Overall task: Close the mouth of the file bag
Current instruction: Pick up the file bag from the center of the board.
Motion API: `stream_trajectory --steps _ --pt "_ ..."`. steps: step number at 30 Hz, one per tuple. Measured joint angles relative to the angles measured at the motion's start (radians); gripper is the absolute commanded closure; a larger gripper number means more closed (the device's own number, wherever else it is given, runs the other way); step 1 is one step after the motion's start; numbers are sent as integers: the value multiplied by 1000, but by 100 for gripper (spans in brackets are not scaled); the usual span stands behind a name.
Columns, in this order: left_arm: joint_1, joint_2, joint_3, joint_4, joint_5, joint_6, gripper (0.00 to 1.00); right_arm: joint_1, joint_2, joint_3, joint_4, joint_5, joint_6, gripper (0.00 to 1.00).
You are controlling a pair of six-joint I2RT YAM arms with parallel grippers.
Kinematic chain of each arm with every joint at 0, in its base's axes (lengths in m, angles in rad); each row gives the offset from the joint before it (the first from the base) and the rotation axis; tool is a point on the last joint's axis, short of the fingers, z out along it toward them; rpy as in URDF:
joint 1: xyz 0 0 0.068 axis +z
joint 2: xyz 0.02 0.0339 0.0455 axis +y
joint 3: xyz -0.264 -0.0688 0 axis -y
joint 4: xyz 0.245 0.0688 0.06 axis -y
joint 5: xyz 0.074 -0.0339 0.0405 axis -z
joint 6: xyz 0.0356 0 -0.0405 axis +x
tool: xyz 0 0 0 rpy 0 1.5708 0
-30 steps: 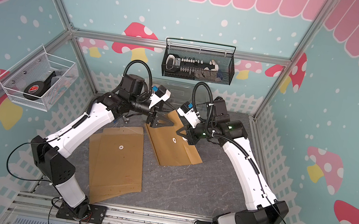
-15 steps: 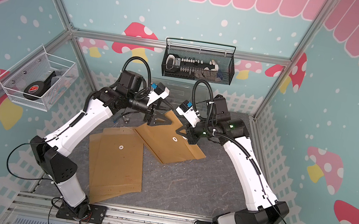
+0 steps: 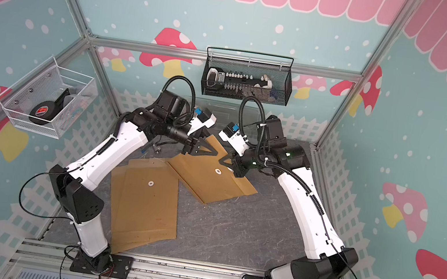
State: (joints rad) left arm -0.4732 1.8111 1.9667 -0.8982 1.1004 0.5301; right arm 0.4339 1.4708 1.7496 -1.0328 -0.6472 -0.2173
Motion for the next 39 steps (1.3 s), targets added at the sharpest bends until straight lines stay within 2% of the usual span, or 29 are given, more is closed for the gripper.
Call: stream_trajectory --steps 1,3,7,11,15,21,23,24,25,29,32,34,39 --pt "0 0 0 -4 0 4 47 0 0 2 -3 2 -2 100" --pt "3 0 0 -17 3 10 39 0 1 13 -13 3 -8 100" --pt "25 -13 -40 -31 19 35 38 0 1 29 -16 0 -16 100" --pt "38 -15 -77 -52 19 54 41 0 1 39 -18 -5 -19 100" --pt "37 -15 -85 -66 20 84 57 0 2 63 -24 -2 -22 100" --pt "37 -16 -88 -82 27 127 95 -1 13 93 -45 5 -22 100" --pt "38 -16 -88 -87 27 142 100 -3 20 99 -44 14 -22 100" --pt "39 -16 -88 -91 27 145 100 -4 22 99 -43 18 -22 98" --pt "40 -16 -88 -93 26 150 100 -3 22 99 -43 20 -21 92" --pt "41 -23 -88 -85 6 162 100 -3 22 111 -27 32 -5 56" --pt "44 -38 -89 -50 -38 162 100 -14 11 116 13 42 33 43" --pt "49 -52 -91 -19 -64 158 100 -41 -6 116 45 54 69 38" --pt "88 -83 -87 56 -129 132 100 -177 -135 11 200 103 210 30"
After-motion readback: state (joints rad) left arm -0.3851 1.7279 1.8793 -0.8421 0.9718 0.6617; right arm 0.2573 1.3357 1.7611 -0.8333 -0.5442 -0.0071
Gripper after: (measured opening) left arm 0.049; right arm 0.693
